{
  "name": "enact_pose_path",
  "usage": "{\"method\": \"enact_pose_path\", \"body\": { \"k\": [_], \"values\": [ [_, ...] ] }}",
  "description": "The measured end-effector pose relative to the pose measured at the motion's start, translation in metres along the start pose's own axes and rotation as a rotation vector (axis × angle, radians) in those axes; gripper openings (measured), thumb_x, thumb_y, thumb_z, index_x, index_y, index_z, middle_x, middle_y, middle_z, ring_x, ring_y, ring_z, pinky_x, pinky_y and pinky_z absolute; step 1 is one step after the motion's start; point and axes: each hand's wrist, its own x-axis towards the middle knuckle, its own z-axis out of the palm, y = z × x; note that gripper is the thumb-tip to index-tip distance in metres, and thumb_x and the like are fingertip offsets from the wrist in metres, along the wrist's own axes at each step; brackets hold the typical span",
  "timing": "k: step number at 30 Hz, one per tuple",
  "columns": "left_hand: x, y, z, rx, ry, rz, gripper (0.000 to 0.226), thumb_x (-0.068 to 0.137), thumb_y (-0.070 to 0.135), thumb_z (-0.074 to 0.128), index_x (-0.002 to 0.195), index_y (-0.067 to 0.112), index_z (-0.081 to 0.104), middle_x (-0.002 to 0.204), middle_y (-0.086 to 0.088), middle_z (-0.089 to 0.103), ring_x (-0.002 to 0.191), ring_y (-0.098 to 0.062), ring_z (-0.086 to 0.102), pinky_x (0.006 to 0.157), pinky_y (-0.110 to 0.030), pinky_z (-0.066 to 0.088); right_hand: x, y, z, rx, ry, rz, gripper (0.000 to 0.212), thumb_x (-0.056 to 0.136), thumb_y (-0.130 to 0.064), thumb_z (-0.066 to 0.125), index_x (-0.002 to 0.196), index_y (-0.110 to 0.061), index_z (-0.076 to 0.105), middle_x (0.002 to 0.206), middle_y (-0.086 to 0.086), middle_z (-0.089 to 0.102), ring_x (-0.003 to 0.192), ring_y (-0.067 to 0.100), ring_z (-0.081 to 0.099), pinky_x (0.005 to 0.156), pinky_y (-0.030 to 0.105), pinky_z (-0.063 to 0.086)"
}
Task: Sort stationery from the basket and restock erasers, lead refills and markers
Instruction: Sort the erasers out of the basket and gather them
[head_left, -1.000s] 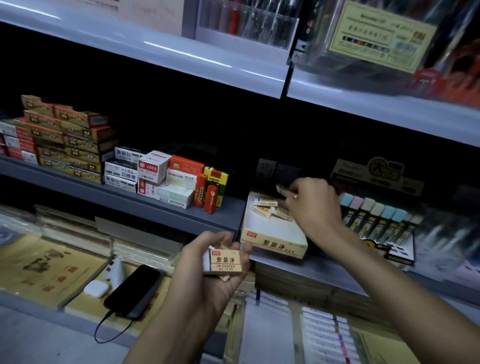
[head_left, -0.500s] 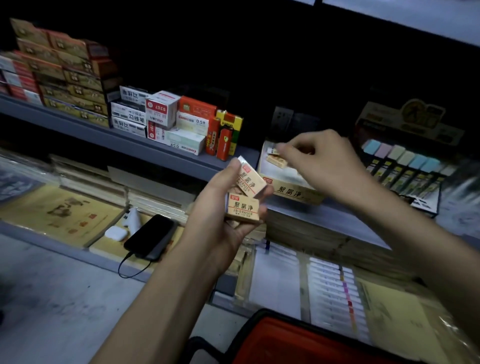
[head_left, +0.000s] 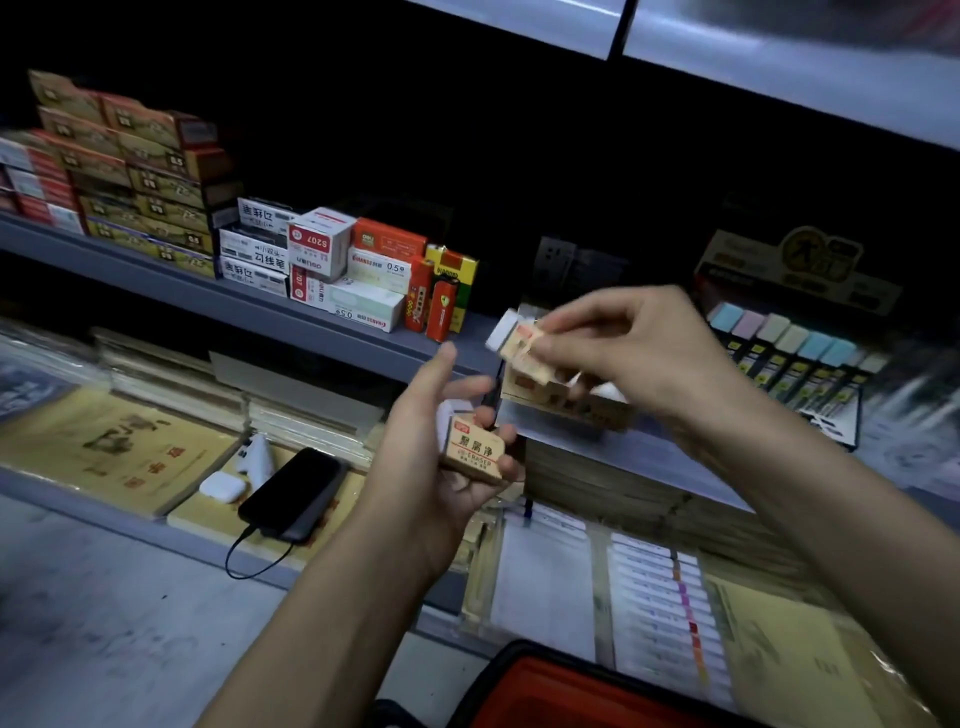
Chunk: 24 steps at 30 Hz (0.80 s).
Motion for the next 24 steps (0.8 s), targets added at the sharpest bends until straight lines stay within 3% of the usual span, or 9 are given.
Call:
{"method": "enact_pose_path", "body": {
  "k": [2,4,7,10,14,17,19,21,24],
  "values": [
    [-0.002,0.004,-0.003,-0.130,0.017,-0.064,0.041,0.090,0.036,0.070,0.111,0.001,0.064,0.085,-0.010,0.057,0.077,-0.021,0.063,0.056,-0.031,0.055,0.025,0.012,-0.006,-0.196,0.202,-0.127,0.009,0.082,-0.015,0.084,0.089,-0.016,0.078,0.074,0.000,0.075,0.062,0.011,0.070,0.062,0.030,0.059],
    [-0.003,0.008,-0.004,-0.219,-0.004,-0.093,0.040,0.090,0.023,0.069,0.118,-0.003,0.059,0.105,-0.017,0.055,0.100,-0.027,0.062,0.074,-0.042,0.060,0.047,0.026,-0.008,-0.461,0.307,-0.225,0.009,0.083,-0.028,0.082,0.089,-0.024,0.077,0.079,-0.008,0.074,0.073,0.009,0.069,0.068,0.029,0.057],
    [-0.005,0.010,-0.008,-0.286,-0.053,-0.115,0.029,0.088,0.002,0.061,0.116,-0.005,0.054,0.121,-0.024,0.048,0.125,-0.035,0.054,0.098,-0.054,0.054,0.070,0.045,0.002,-0.781,0.199,-0.314,0.012,0.083,-0.029,0.076,0.093,-0.023,0.073,0.090,-0.002,0.072,0.087,0.022,0.068,0.076,0.039,0.056],
    [-0.005,0.010,-0.010,-0.293,-0.055,-0.103,0.041,0.089,-0.013,0.050,0.129,-0.007,0.051,0.131,-0.030,0.051,0.123,-0.042,0.058,0.100,-0.058,0.052,0.076,0.052,0.013,-0.968,0.069,-0.311,0.011,0.082,-0.027,0.077,0.090,-0.022,0.071,0.091,0.003,0.069,0.088,0.029,0.067,0.073,0.041,0.057],
    [-0.003,0.011,-0.015,-0.240,-0.065,-0.060,0.036,0.095,-0.010,0.051,0.131,-0.009,0.053,0.122,-0.034,0.064,0.105,-0.042,0.071,0.088,-0.054,0.059,0.070,0.044,0.007,-0.878,-0.015,-0.180,0.018,0.079,-0.044,0.075,0.087,-0.027,0.078,0.088,-0.001,0.073,0.087,0.024,0.069,0.077,0.041,0.059],
    [-0.005,0.010,-0.013,-0.209,-0.124,-0.012,0.031,0.098,-0.004,0.053,0.127,-0.015,0.054,0.112,-0.031,0.071,0.100,-0.038,0.074,0.078,-0.044,0.064,0.051,0.028,-0.001,-0.899,0.143,-0.260,0.020,0.090,-0.044,0.065,0.093,-0.028,0.076,0.088,-0.002,0.074,0.088,0.025,0.070,0.075,0.041,0.058],
    [-0.008,0.010,-0.010,-0.159,-0.157,0.042,0.028,0.098,0.001,0.058,0.122,-0.012,0.059,0.110,-0.028,0.073,0.100,-0.035,0.075,0.078,-0.039,0.064,0.025,0.011,-0.001,-0.756,0.183,-0.318,0.026,0.096,-0.047,0.060,0.091,-0.029,0.077,0.082,-0.008,0.073,0.081,0.015,0.069,0.069,0.034,0.057],
    [-0.010,0.009,-0.008,-0.096,-0.167,0.089,0.029,0.095,0.005,0.062,0.121,-0.007,0.064,0.111,-0.025,0.074,0.103,-0.031,0.075,0.081,-0.035,0.063,-0.003,-0.007,0.004,-0.471,-0.001,-0.245,0.025,0.096,-0.049,0.063,0.089,-0.029,0.078,0.080,-0.010,0.074,0.075,0.004,0.068,0.064,0.024,0.054],
    [-0.010,0.006,-0.006,-0.032,-0.167,0.117,0.031,0.094,0.008,0.065,0.123,-0.002,0.066,0.114,-0.021,0.074,0.107,-0.027,0.074,0.083,-0.032,0.062,-0.025,-0.011,0.010,-0.182,-0.184,-0.133,0.011,0.088,-0.028,0.079,0.098,-0.026,0.076,0.087,-0.005,0.077,0.073,0.001,0.070,0.060,0.021,0.051]
  ]
}}
